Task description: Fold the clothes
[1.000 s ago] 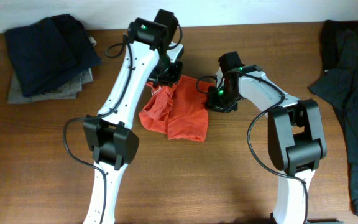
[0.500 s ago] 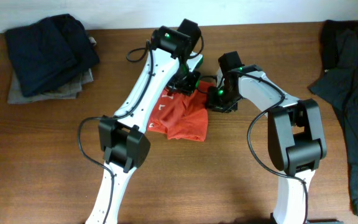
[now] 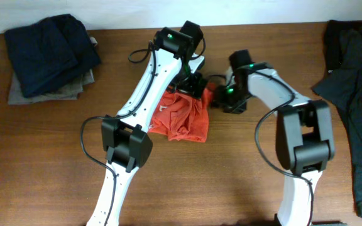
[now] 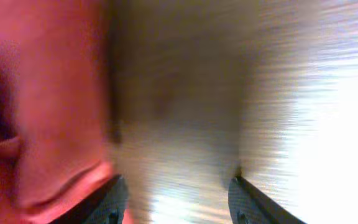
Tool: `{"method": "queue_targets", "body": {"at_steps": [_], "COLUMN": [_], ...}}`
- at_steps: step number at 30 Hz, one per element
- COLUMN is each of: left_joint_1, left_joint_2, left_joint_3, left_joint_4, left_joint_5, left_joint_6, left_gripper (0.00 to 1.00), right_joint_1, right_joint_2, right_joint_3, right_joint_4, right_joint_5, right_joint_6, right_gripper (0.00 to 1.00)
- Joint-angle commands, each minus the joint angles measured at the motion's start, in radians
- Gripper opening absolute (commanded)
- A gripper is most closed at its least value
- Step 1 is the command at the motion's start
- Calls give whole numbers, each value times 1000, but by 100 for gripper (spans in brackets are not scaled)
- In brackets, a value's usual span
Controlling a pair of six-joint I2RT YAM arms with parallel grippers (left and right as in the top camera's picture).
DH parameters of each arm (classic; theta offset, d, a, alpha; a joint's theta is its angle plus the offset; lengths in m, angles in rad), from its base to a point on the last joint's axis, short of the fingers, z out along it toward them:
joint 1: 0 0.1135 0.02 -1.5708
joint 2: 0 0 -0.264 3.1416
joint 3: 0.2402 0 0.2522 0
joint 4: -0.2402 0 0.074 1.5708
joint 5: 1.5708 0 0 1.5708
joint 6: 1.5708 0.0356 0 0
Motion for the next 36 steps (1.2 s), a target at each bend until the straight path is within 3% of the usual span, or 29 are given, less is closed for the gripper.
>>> {"method": "queue_targets", "body": {"at_steps": [1, 8, 13, 19, 25, 36], "left_joint_1": [57, 230, 389, 519, 577, 579], "left_joint_2": [-4, -4, -4, -4, -4, -2], "left_joint_3": [110, 182, 181, 180, 180, 178], "left_joint_4": [-13, -14, -10, 11, -1, -33], "left_joint_5": [-9, -15, -8, -8, -9, -16], "left_joint_6": [13, -58, -102, -106, -106, -98], "left_gripper": [93, 99, 99, 99, 99, 99], "right_joint_1": [-113, -196, -125, 83, 253, 284], "right_joint_2": [12, -26, -33, -32, -23, 71], "right_joint_3": [80, 228, 404, 446, 446, 446], "right_joint_4": [-63, -182, -298, -256, -168, -95], "right_joint_5": [-10, -158, -155, 131, 362, 362], "right_joint_6": [-45, -191, -306, -311, -309, -257], "right_gripper": [58, 61, 60, 48, 48, 44]}}
